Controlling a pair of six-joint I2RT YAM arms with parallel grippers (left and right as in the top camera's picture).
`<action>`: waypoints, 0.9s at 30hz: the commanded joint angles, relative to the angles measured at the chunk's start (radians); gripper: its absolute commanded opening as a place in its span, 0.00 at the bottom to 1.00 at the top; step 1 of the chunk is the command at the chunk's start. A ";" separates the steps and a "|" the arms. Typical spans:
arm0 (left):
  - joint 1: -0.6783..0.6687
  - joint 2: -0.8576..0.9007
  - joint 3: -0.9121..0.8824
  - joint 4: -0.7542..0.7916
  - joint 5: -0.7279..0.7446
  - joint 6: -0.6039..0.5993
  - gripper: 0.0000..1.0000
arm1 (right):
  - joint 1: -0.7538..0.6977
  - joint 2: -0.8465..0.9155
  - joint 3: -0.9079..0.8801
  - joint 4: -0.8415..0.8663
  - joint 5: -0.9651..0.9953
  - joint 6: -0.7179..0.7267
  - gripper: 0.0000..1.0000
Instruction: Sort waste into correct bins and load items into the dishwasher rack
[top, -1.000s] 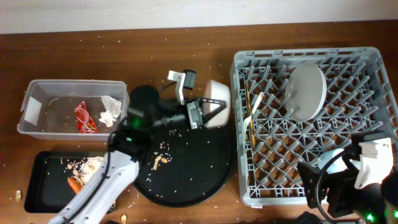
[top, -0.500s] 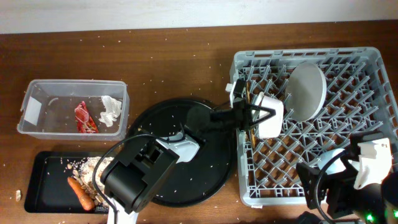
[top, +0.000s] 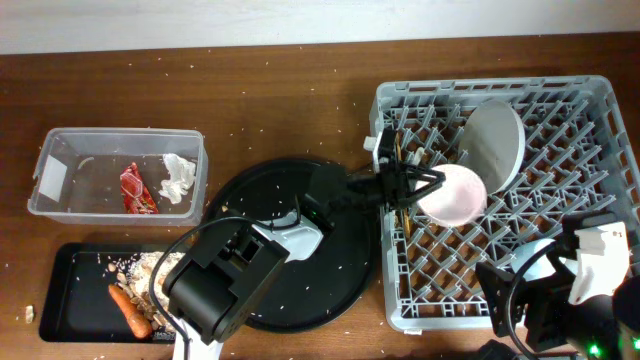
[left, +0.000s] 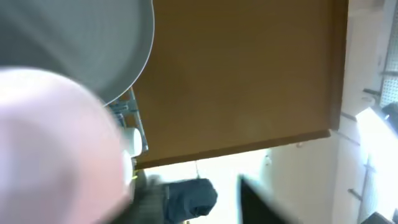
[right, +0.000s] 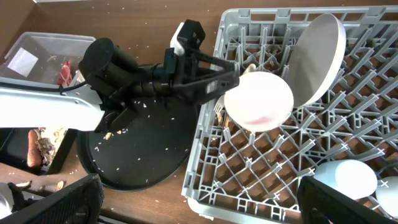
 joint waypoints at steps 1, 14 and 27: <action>0.067 -0.003 0.016 0.081 0.099 0.079 0.68 | 0.005 -0.003 0.003 0.001 -0.024 0.008 0.99; 0.549 -0.482 0.930 -2.697 -0.774 1.315 0.52 | -0.283 0.401 -0.193 0.008 0.100 0.539 0.98; 0.678 -0.526 0.932 -2.852 -0.932 1.314 0.99 | -0.728 0.631 -0.598 0.384 -0.338 0.069 0.33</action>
